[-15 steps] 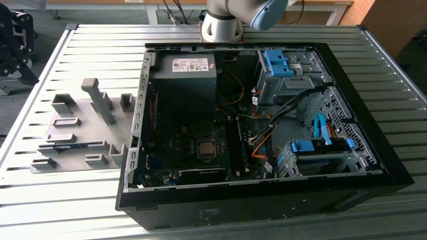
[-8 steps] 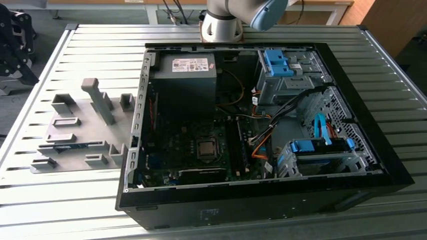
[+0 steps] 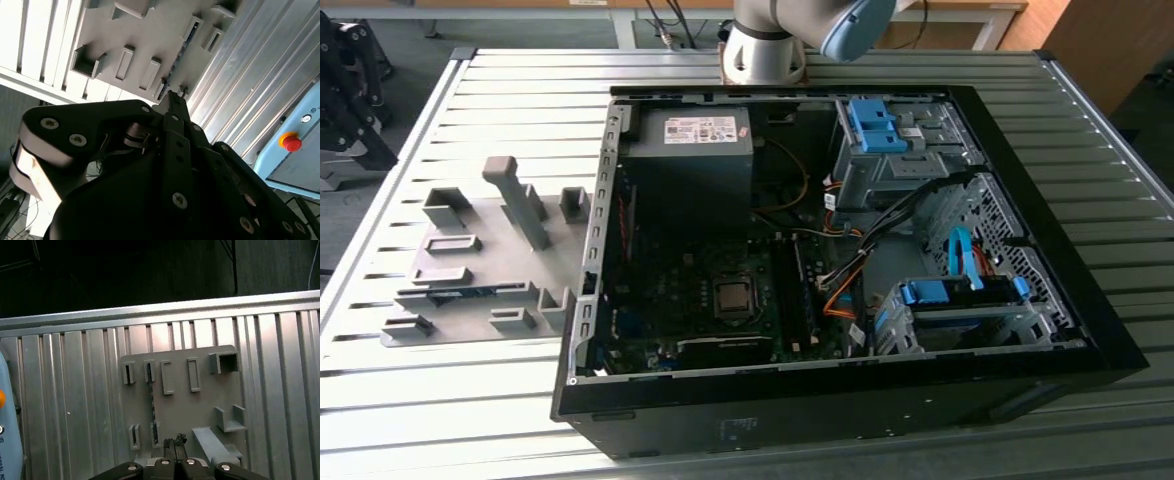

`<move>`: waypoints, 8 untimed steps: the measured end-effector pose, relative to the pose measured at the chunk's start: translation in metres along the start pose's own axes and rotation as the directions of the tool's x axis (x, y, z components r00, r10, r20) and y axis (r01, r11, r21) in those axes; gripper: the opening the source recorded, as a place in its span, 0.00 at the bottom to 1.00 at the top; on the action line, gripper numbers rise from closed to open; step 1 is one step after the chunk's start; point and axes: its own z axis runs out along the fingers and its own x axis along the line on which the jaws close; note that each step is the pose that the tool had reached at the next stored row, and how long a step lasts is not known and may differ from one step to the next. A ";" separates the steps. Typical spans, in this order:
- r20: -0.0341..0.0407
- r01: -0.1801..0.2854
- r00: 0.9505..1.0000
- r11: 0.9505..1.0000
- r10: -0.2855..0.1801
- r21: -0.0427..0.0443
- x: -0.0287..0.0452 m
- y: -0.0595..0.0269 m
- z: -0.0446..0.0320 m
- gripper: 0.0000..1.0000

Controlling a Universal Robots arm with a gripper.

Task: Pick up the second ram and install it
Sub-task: 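Pick up the second ram and move it above second insertion slot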

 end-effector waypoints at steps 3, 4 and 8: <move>0.000 0.054 0.999 0.999 -0.054 -0.001 0.0000 0.0000 0.0001 0.11; 0.000 0.072 0.997 0.997 -0.072 -0.001 0.0000 0.0000 0.0002 0.11; -0.001 0.145 0.989 0.989 -0.145 -0.002 0.0000 0.0000 0.0003 0.11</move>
